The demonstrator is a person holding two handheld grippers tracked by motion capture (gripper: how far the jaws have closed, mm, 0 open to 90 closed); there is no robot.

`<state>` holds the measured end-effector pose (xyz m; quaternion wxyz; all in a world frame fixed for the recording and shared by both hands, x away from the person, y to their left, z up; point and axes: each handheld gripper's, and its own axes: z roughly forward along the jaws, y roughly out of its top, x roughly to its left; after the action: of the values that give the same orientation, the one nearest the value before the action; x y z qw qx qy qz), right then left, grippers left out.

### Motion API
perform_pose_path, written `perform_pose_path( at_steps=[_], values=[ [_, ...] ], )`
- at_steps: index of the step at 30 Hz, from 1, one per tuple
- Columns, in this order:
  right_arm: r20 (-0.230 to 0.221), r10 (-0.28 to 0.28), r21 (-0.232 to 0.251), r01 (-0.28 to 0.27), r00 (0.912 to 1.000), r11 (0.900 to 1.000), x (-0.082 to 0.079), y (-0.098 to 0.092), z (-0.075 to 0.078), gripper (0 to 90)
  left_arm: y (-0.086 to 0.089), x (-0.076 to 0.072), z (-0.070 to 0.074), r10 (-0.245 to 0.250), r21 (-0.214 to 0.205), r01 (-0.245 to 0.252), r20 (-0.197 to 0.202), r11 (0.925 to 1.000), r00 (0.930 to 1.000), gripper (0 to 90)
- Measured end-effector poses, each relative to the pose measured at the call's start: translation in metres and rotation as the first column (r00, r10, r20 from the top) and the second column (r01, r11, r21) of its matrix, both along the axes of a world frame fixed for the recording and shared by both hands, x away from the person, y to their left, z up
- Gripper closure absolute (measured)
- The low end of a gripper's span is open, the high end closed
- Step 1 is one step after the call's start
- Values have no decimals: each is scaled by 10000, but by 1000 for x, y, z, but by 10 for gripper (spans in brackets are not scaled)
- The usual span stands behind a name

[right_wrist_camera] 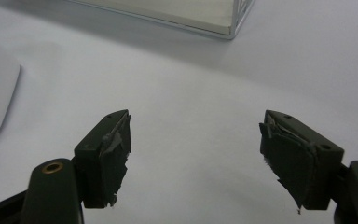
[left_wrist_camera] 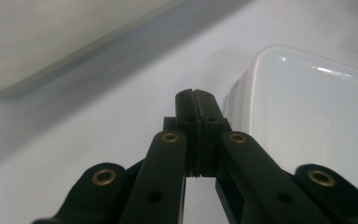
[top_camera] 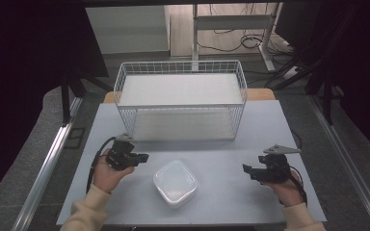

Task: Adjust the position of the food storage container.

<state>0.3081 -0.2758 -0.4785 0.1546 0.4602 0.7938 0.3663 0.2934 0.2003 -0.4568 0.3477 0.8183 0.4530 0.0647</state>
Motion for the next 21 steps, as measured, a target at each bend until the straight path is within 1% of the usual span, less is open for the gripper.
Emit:
perform_pose_path(
  at_steps=[1, 2, 3, 4, 5, 6, 7, 8, 9, 11, 12, 13, 16, 17, 19, 21],
  values=[
    [-2, -7, -9, 7, 10000, 10000, 0, 0, 0, 244, 3, -4, 0, 90, 5, -90, -6, 10000, 10000, 898],
    [-3, -2, -6, 2, 10000, 10000, 0, 0, 0, 244, 3, -4, 0, 90, 5, -90, -6, 10000, 10000, 898],
    [13, 16, -12, -16, 10000, 10000, 0, 1, 0, 244, 11, -17, -3, 264, 67, -264, -64, 9996, 9996, 898],
    [27, 7, -3, -7, 10000, 10000, -1, 1, 1, 244, 11, -17, -3, 264, 67, -264, -64, 9996, 9996, 898],
    [27, 7, -3, -7, 10000, 10000, -1, 1, 1, 244, 13, -23, -4, 358, 54, -357, -108, 9993, 9993, 898],
    [33, -5, 0, 5, 10000, 10000, -1, 2, 1, 244, 18, -33, -7, 483, -49, -484, -211, 9988, 9986, 898],
    [33, -5, 0, 5, 10000, 10000, -1, 2, 1, 244, 18, -33, -7, 483, -49, -484, -211, 9988, 9986, 898],
    [42, 42, -45, -41, 10000, 10000, 0, 3, 1, 244, 21, -42, -11, 576, -86, -579, -306, 9983, 9979, 898],
    [28, 43, -47, -43, 10000, 10000, 0, 3, 1, 244, 21, -45, -13, 584, -135, -590, -381, 9982, 9976, 898],
    [11, 59, -48, -59, 10000, 10000, 0, 5, 0, 244, 20, -49, -19, 573, -214, -586, -556, 9981, 9968, 898],
    [-2, 55, -50, -55, 10000, 10000, 0, 5, 0, 244, 20, -49, -19, 573, -214, -586, -556, 9981, 9968, 898],
    [-24, 57, -42, -58, 10000, 10000, 0, 5, 0, 244, 16, -50, -26, 453, -197, -469, -757, 9987, 9961, 898],
    [-1, 76, -52, -76, 10000, 10000, 0, 6, 0, 243, 10, -51, -31, 285, -289, -314, -935, 9991, 9952, 898],
    [-1, 76, -52, -76, 10000, 10000, 0, 6, 0, 243, 10, -51, -31, 285, -289, -314, -935, 9991, 9952, 898],
    [43, 84, -44, -84, 10000, 10000, 0, 5, 1, 244, 1, -50, -36, 105, -234, -132, -1110, 9996, 9938, 898],
    [42, 76, -35, -76, 10000, 10000, -1, 4, 1, 244, -4, -48, -38, -44, -167, 24, -1179, 9999, 9930, 898]
  ],
)
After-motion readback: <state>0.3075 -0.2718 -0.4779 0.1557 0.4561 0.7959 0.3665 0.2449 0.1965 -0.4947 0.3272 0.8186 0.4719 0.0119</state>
